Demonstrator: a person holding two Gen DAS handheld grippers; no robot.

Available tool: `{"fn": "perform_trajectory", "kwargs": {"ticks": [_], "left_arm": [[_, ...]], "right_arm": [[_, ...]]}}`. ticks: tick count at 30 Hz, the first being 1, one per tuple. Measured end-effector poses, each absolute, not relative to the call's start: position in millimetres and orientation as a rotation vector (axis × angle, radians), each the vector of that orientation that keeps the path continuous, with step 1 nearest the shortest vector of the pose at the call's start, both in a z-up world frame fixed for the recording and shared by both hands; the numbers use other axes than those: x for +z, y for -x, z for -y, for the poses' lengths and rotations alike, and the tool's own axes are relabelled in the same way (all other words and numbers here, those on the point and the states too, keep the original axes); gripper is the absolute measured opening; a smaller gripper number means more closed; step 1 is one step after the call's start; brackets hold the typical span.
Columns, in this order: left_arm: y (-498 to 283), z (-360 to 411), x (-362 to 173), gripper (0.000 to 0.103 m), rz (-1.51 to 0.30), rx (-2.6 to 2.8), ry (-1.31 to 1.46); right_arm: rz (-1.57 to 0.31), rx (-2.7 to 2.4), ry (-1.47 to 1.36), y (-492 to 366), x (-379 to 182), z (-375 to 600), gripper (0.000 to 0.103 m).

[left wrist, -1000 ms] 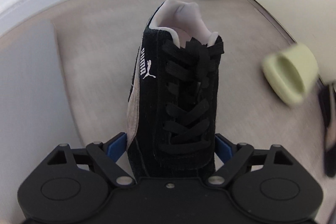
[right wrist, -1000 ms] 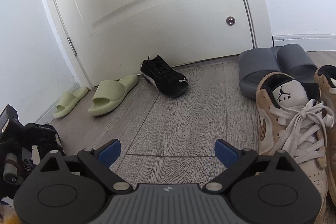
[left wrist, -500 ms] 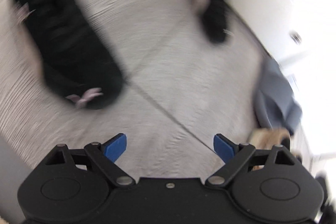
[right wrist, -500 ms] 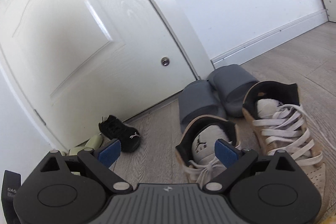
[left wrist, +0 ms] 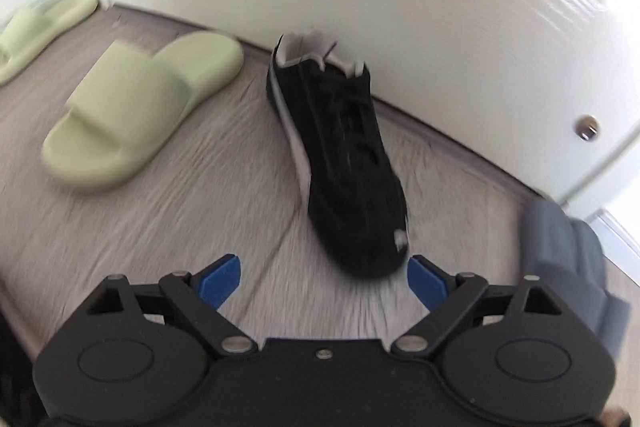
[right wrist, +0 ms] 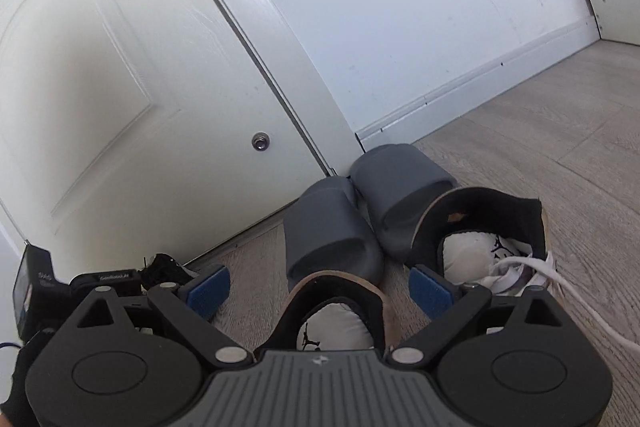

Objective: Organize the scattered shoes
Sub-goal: 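Lift and carry the black sneaker with the left gripper toward the door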

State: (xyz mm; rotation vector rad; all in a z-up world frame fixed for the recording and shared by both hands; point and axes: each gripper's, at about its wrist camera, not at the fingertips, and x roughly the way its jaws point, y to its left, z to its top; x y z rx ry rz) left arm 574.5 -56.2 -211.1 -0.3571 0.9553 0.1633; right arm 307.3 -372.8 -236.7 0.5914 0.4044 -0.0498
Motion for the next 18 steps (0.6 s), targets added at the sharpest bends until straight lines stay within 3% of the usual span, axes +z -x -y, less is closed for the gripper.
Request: {"fn": "perform_trajectory", "kwargs": {"ticks": [6,9,18], "left_arm": [[-633.3,33.3,-235.2,0.091,-0.972,0.223,0.492],[-631.9,22.2,-248.3,0.068,-0.962,0.203,0.632],[-538.3,38.7,-246.9,0.065,-0.882,0.373,0.763]], "right_arm": [[-0.413,-0.024,-0.543,-308.0,-235.4,367.6,0.097],[-0.420,-0.015,-0.566,-309.4,-237.6,368.6,0.097],[-0.382,-0.006,-0.594,-299.9,-231.9,369.7,0.096]]}}
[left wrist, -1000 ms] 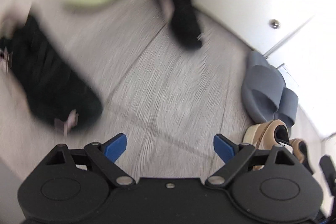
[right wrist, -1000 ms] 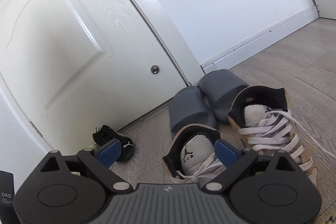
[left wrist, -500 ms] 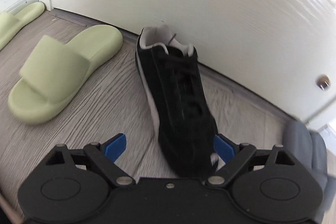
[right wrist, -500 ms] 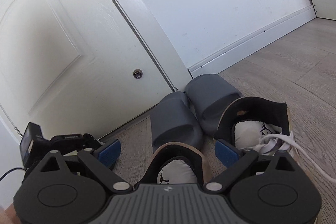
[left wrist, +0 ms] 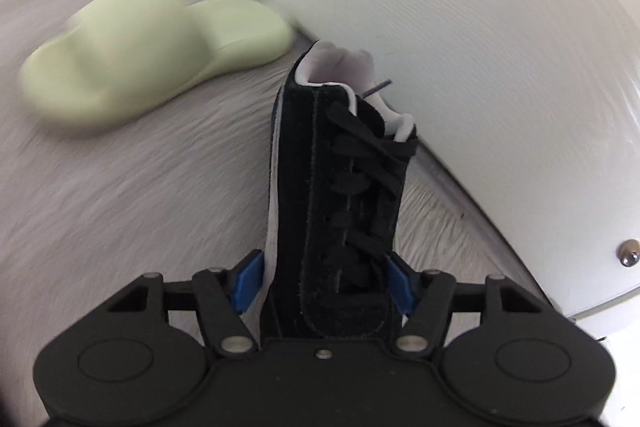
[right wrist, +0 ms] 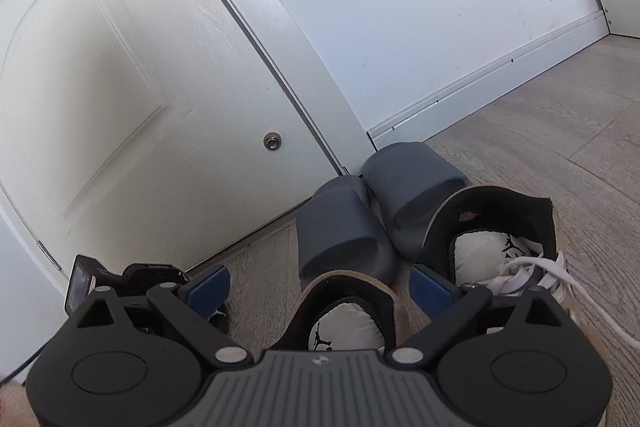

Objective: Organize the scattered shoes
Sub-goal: 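Lift and carry the black sneaker with the left gripper toward the door, then release the black sneaker by the door while the right gripper grasps the other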

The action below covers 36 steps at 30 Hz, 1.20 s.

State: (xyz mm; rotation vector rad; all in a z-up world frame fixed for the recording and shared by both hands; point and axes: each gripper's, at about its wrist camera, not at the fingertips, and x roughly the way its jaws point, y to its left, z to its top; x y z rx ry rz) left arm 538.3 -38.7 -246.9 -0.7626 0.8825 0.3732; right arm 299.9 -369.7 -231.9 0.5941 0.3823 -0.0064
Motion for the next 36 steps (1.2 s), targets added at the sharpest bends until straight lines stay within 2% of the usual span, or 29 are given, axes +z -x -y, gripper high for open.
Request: {"fn": "perform_trajectory", "kwargs": {"ticks": [7,13,16,22,24,30,31,36], "left_arm": [[-413.3,73.4,-248.0,0.073,-0.982,0.367,0.925],[-368.6,69.0,-235.2,0.075,-1.088,0.246,0.901],[-357.5,49.1,-207.4,0.075,-1.043,0.174,0.834],[-314.7,5.3,-142.0,0.078,-0.872,0.069,0.465],[-296.3,-14.1,-130.8,0.083,-0.830,0.077,0.391],[-220.9,-95.1,-120.5,0.087,-0.694,0.273,0.230],[-214.1,-104.8,-121.4,0.088,-0.672,0.300,0.226],[-194.0,-168.5,-131.0,0.088,-0.620,0.365,0.617]], "right_arm": [[-0.340,-0.016,-0.630,-289.5,-224.3,377.9,0.097],[-0.329,-0.012,-0.652,-281.0,-221.8,381.6,0.097],[-0.333,0.031,-0.615,-281.1,-219.2,374.4,0.097],[-0.339,0.206,-0.347,-277.4,-209.7,322.0,0.097],[-0.359,0.262,-0.270,-275.5,-211.6,301.5,0.096],[-0.459,0.361,-0.050,-274.6,-224.2,242.8,0.097],[-0.482,0.369,-0.022,-276.5,-227.3,233.8,0.097],[-0.555,0.359,0.123,-286.4,-242.3,193.7,0.099]]}}
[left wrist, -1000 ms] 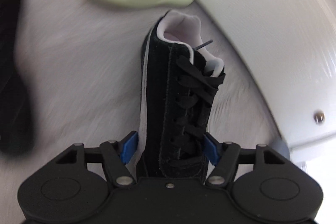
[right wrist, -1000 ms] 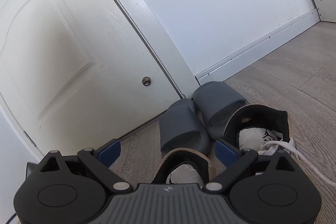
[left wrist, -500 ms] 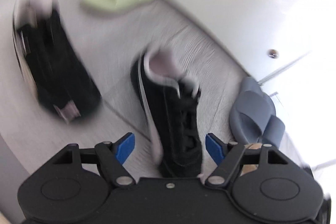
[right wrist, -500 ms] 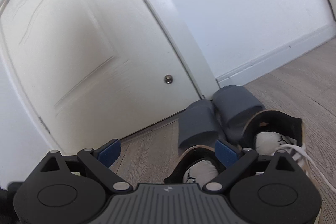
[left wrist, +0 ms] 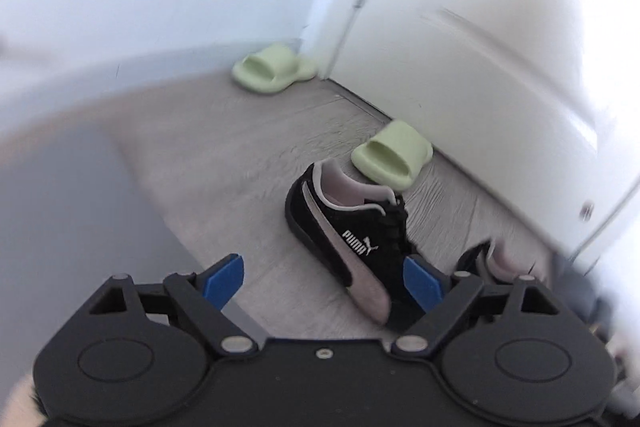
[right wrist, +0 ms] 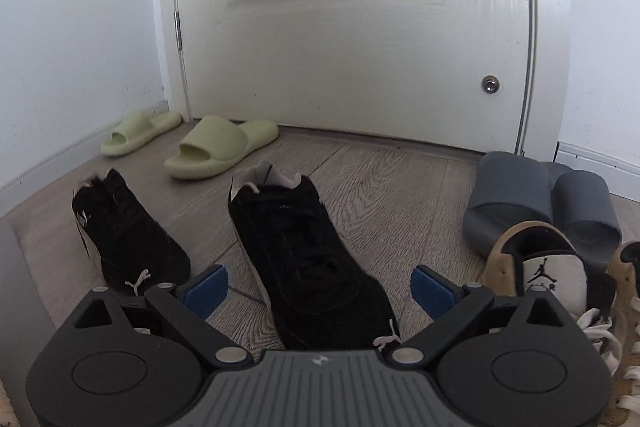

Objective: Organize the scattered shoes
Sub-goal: 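Release the black sneaker by the door while the right gripper grasps the other, then carry the second black sneaker with the right gripper beside the first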

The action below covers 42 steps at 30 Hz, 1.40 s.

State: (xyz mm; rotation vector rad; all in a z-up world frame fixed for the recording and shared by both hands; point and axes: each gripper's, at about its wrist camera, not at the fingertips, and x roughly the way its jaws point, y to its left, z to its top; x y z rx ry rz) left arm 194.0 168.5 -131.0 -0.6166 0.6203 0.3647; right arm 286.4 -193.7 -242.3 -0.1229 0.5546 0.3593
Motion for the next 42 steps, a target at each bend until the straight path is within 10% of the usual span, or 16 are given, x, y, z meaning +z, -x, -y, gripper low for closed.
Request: {"fn": "perform_trajectory", "kwargs": {"ticks": [42], "left_arm": [[-219.3,-135.5,-141.3,0.088,-0.677,0.235,0.491]], "right_arm": [[-0.766,0.445,0.067,-407.4,-257.1,151.4,0.086]]}}
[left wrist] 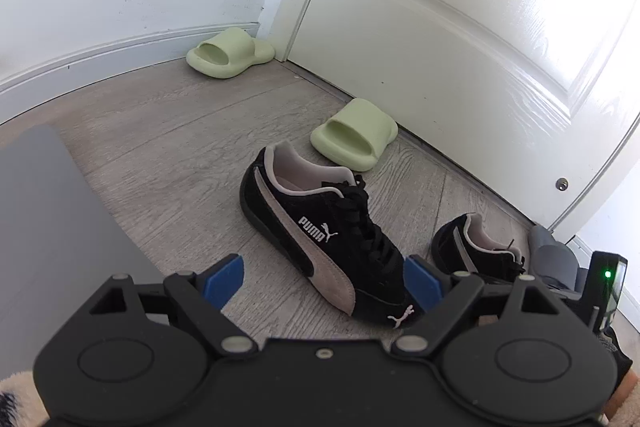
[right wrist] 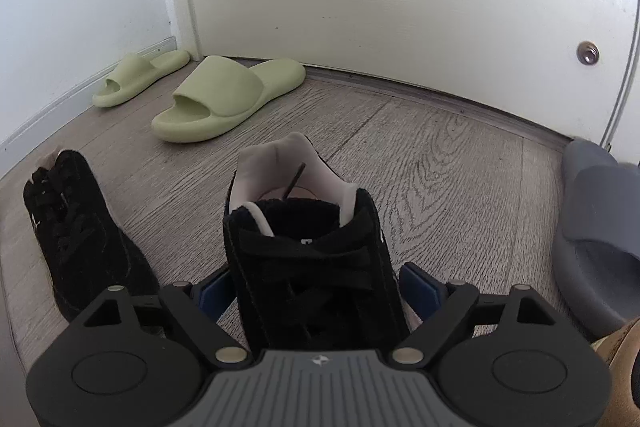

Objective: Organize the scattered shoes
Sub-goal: 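Carry the second black sneaker with the right gripper beside the first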

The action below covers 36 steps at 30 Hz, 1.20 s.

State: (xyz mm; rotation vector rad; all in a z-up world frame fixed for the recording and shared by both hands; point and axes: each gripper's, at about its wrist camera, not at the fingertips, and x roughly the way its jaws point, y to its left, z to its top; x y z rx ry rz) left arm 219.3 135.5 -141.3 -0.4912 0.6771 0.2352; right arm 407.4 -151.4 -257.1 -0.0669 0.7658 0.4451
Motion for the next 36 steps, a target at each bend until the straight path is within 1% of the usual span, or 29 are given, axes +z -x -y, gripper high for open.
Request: {"fn": "perform_trajectory", "kwargs": {"ticks": [5,8,11,17,27,31,34,36], "left_arm": [[-219.7,-135.7,-141.9,0.088,-0.685,0.236,0.491],[-219.4,-137.4,-142.1,0.088,-0.688,0.239,0.500],[-219.5,-138.8,-142.6,0.088,-0.690,0.239,0.508],[-219.5,-136.3,-141.7,0.088,-0.688,0.239,0.492],[-218.7,-135.6,-140.9,0.088,-0.682,0.244,0.486],[-216.8,-136.0,-140.5,0.088,-0.676,0.246,0.487],[-214.6,-137.5,-139.9,0.088,-0.669,0.253,0.494],[-213.9,-139.3,-140.0,0.088,-0.661,0.261,0.506]], "right_arm": [[-0.772,0.331,-0.024,-409.2,-256.5,153.0,0.083],[-0.769,0.163,-0.080,-405.4,-257.0,150.6,0.081],[-0.758,0.027,-0.083,-396.9,-259.1,149.5,0.080],[-0.740,-0.086,-0.110,-367.6,-262.1,165.3,0.079],[-0.762,-0.169,-0.169,-326.4,-261.0,194.6,0.079],[-0.767,-0.120,-0.109,-322.4,-260.0,192.8,0.081],[-0.725,-0.063,-0.096,-302.8,-252.9,195.9,0.081],[-0.664,-0.003,-0.051,-285.9,-243.8,191.1,0.082]]}}
